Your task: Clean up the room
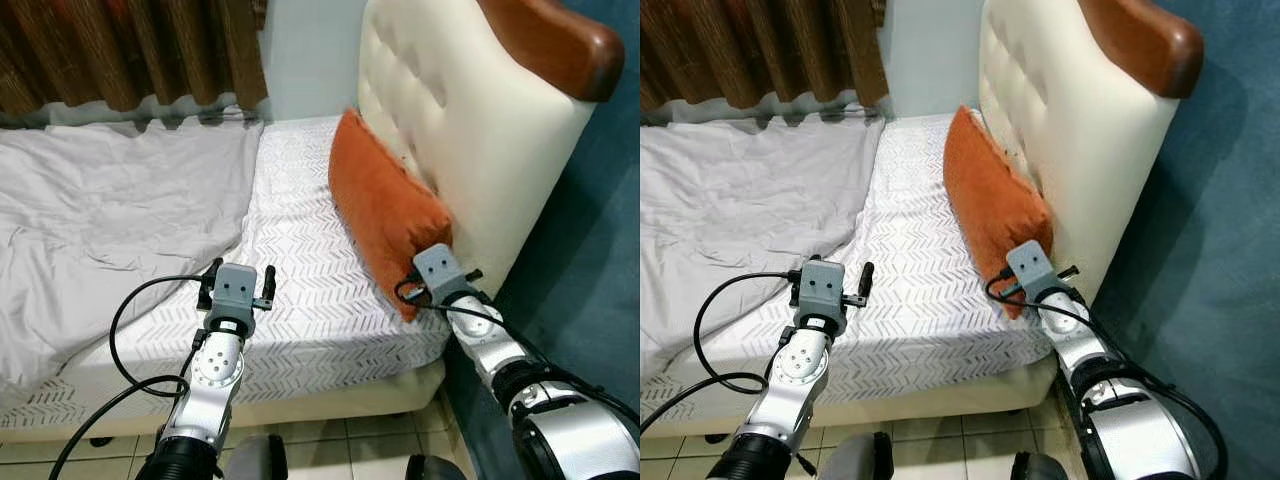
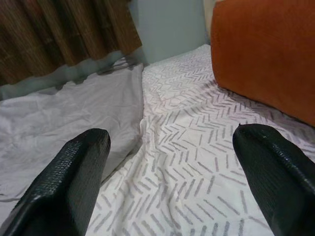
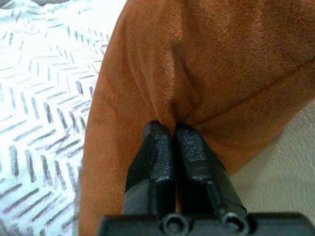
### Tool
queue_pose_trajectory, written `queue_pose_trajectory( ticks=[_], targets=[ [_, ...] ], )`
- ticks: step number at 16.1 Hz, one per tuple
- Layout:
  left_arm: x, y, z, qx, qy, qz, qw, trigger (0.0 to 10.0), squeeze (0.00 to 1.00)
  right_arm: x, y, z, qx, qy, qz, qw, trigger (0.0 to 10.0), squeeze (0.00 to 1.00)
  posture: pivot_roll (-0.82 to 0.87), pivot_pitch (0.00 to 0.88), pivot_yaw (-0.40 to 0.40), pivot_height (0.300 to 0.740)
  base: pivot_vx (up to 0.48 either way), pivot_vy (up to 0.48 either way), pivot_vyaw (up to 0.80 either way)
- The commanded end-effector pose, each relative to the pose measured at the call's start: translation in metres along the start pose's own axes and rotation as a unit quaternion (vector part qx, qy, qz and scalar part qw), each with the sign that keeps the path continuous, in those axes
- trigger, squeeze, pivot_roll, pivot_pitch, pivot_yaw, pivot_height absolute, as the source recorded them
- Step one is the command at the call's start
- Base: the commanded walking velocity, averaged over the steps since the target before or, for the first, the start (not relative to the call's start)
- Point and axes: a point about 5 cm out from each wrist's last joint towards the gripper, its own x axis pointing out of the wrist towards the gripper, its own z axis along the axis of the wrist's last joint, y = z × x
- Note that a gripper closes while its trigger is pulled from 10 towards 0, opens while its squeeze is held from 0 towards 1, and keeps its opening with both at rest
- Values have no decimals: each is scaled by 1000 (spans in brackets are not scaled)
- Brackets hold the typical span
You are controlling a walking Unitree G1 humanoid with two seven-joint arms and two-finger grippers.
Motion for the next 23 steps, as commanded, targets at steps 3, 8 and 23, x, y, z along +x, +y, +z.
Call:
queue_pose_trajectory(
  ticks=[3, 8, 23],
  targets=[
    [-1, -2, -1, 9, 4, -9, 1000, 10000, 0, -3, -25, -4, 95, 7, -45, 994, 10000, 1000, 32, 33, 26, 615, 0, 0, 0],
    [1, -2, -1, 13, 3, -14, 1000, 10000, 0, 2, -27, -2, 342, 8, -73, 937, 10000, 1000, 29, 26, 27, 615, 0, 0, 0],
    [4, -5, -1, 9, 7, -25, 1000, 10000, 0, 4, -6, -13, 661, 51, -111, 740, 0, 0, 8, 27, 39, 615, 0, 0, 0]
  ],
)
